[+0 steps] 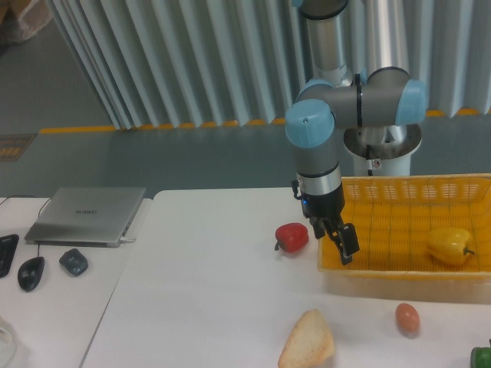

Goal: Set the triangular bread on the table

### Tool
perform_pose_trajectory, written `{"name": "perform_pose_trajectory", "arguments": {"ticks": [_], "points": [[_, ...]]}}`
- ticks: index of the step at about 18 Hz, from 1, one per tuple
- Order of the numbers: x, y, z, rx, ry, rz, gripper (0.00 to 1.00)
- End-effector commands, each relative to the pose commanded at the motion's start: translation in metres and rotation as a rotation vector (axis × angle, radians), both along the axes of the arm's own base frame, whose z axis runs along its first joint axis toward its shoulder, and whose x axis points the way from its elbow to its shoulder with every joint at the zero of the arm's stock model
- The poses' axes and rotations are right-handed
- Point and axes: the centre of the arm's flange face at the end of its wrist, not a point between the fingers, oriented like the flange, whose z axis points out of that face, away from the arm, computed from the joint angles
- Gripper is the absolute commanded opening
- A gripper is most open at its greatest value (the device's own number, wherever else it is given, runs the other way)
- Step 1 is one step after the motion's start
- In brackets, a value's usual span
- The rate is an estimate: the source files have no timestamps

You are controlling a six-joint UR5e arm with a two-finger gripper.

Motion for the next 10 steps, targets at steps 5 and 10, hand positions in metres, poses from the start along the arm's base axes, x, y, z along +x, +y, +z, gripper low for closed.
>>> {"name": "perform_pose_trajectory", "arguments": {"ticks": [5, 10], "points": [[0.008, -0.024, 0.001, -0.140, -0.006, -0.149, 1.00], [0.010, -0.035, 0.005, -0.141, -0.015, -0.152, 1.00]]}}
